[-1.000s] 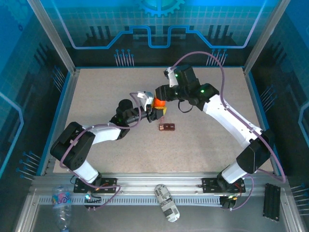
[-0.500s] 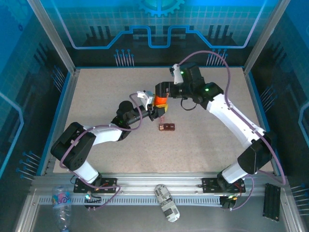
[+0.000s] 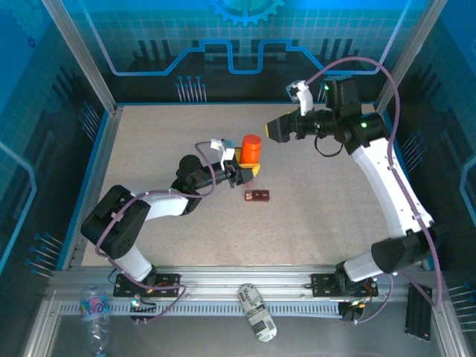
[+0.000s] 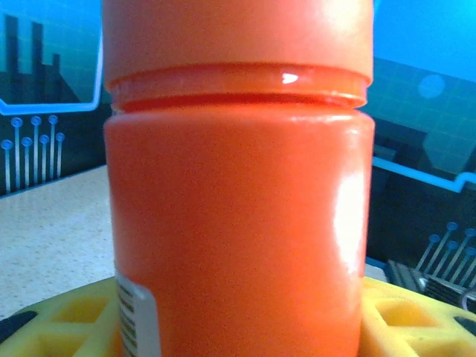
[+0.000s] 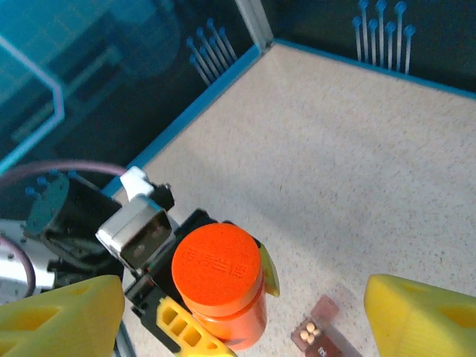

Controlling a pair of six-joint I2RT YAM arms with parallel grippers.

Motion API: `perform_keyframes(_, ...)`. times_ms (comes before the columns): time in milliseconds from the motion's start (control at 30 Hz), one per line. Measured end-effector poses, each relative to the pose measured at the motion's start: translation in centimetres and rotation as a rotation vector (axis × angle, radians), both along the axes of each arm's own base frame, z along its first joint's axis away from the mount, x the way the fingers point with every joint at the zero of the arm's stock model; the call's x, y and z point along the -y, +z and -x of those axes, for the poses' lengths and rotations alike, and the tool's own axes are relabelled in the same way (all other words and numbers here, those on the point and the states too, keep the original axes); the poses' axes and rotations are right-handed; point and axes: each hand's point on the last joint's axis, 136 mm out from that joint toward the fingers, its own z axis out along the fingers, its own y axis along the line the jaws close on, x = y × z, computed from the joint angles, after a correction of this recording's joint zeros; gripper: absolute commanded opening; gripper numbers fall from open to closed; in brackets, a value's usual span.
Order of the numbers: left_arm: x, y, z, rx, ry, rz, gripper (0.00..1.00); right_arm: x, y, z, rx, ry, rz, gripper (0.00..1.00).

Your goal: Sort the pills into containers

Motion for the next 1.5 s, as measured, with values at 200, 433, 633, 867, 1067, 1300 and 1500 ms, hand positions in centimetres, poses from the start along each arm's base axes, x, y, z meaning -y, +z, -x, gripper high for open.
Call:
perform_keyframes(200,0.5,0.4,0.8,-0.015,-0.069,0.008,0.0,-1.8,-3.4,0.1,-0.088,0.122,0.097,0.85)
perform_keyframes(433,0.7,0.6,1.2,-0.03,-0.104,0.012,0.0,-3.6,-4.2,1.3,-0.112,0.204,0.133,0.84)
perform_keyframes(633,0.8,0.7,1.2,-0.028,-0.113,0.012,0.0,-3.9,-4.4,1.5,-0.124,0.216,0.14,0.8)
perform_keyframes(867,0.7,0.7,1.2,-0.028,-0.113,0.011,0.0,-4.1,-4.8,1.4,-0.13,0.222,0.142,0.64)
perform_keyframes(1067,0.5,0.5,1.0,-0.035,-0.111,0.007,0.0,-4.6,-5.1,1.7,-0.146,0.235,0.138,0.48)
perform_keyframes(1300,0.3,-1.1,0.2,-0.073,-0.069,-0.033,0.0,-4.5,-6.8,0.8,-0.166,0.106,0.135,0.37)
perform_keyframes(1500,0.0,-3.3,-1.0,-0.025,0.121,-0.15,0.0,-4.4,-8.9,0.1,-0.191,-0.17,0.123,0.37)
